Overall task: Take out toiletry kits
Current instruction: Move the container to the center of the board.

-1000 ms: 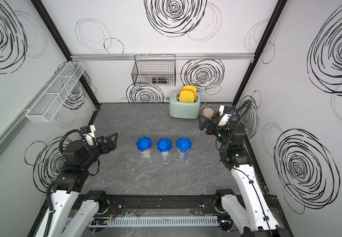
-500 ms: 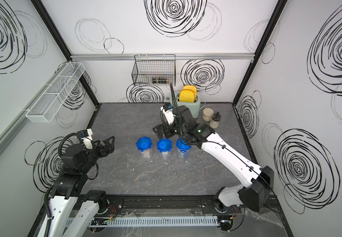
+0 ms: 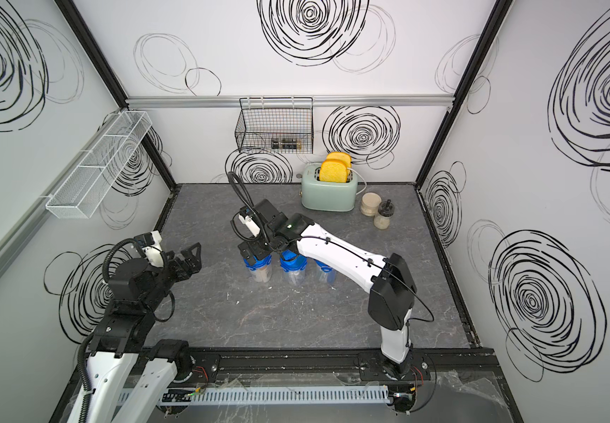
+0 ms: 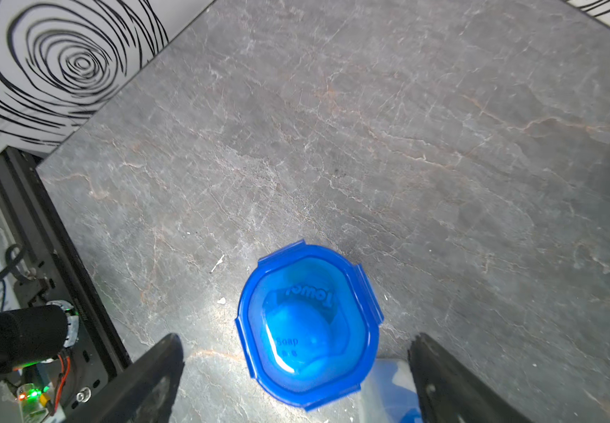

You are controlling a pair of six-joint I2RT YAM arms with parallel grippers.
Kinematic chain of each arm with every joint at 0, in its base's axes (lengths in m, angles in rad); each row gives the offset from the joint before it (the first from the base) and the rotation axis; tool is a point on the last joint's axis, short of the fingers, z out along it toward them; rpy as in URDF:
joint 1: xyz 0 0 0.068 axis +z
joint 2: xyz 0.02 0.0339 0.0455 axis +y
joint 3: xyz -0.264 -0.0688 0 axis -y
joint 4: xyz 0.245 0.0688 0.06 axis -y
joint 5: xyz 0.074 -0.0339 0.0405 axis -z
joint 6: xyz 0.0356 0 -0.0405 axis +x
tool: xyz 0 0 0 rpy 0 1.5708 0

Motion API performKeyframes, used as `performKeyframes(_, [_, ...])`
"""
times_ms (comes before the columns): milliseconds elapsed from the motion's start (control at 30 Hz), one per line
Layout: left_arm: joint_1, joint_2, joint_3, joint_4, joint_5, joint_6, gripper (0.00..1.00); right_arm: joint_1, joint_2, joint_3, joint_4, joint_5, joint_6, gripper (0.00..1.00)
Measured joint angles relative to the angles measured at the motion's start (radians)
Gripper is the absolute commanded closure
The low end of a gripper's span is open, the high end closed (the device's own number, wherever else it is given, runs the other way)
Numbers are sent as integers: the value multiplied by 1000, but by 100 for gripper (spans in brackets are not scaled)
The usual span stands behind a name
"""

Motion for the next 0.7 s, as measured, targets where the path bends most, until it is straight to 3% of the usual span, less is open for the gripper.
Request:
performKeyframes(400, [11, -1, 0, 0, -3, -6, 4, 24, 181, 196, -135, 68, -11, 2])
performKeyframes(700, [14, -1, 0, 0, -6, -21, 4, 47, 275, 283, -223, 118, 59, 2])
